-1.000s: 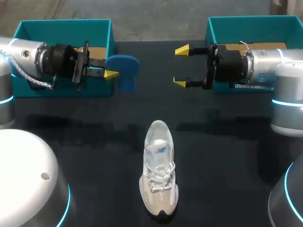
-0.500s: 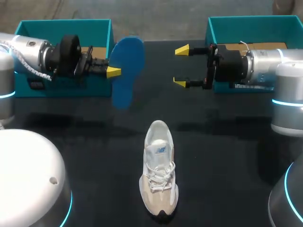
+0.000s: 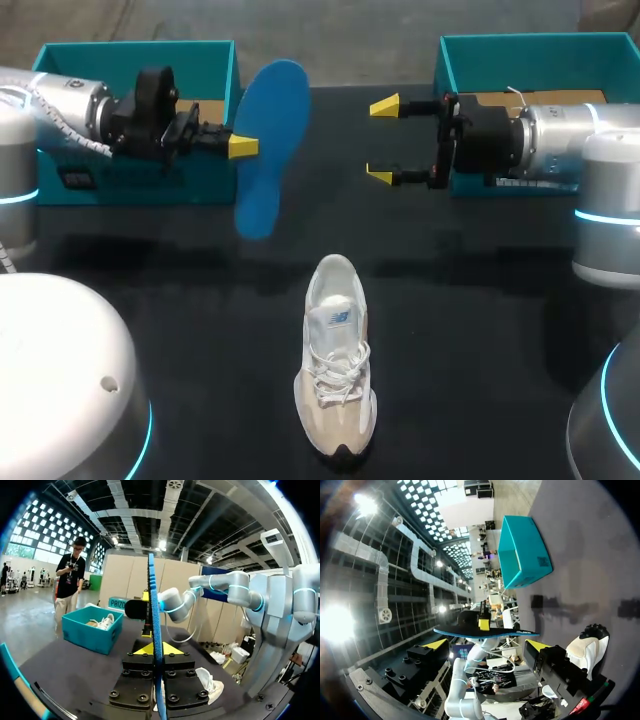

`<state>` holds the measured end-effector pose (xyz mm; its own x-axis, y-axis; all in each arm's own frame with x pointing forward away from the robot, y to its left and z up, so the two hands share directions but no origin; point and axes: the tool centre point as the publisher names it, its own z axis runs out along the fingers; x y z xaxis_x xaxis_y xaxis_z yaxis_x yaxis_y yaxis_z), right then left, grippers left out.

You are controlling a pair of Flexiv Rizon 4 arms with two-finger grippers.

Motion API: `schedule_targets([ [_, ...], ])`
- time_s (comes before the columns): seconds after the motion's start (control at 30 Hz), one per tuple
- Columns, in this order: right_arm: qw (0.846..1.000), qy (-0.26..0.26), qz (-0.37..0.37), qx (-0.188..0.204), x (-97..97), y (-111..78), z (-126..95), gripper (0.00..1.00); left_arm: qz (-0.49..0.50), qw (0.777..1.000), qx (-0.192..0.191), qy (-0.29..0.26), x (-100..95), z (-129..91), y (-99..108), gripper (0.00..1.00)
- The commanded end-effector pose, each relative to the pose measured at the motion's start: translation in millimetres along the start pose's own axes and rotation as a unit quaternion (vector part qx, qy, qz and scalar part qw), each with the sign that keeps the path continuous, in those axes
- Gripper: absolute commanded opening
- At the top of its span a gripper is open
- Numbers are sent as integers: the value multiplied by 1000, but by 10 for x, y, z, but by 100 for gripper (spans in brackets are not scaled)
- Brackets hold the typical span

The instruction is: Take the shoe out of the shoebox, open the shoe tongue, remove and reinsert the insole, then place the shoe into the shoebox

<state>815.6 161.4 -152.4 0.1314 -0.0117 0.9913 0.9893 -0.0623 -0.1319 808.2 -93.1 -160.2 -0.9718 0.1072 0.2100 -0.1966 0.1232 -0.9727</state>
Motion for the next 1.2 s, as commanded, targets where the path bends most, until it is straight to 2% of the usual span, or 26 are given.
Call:
schedule_targets([
  [0.03,1000,-1,0,0,0,-5,2,100,0,1000,-2,-5,49,-4,-13,0],
  [0.13,1000,-1,0,0,0,-5,2,100,0,1000,-2,-5,49,-4,-13,0],
  [0.27,1000,-1,0,0,0,-5,2,100,-119,992,29,13,-47,-15,-101,0],
  [0.37,1000,-1,0,0,0,-5,2,100,-182,983,32,21,-57,-9,-97,0],
  [0.53,1000,-1,0,0,0,-5,2,100,-320,947,26,25,-87,78,-28,0],
  [0.77,1000,-1,0,0,0,-5,2,100,-445,893,57,33,-110,131,54,0],
  [0.9,1000,-1,0,0,0,-5,2,100,-495,864,90,22,-140,128,110,0],
  [1.0,1000,-1,0,0,0,-5,2,100,-501,858,111,17,-136,127,119,0],
  [1.2,1000,-1,0,0,0,-5,2,100,-548,827,125,9,-197,148,192,0],
])
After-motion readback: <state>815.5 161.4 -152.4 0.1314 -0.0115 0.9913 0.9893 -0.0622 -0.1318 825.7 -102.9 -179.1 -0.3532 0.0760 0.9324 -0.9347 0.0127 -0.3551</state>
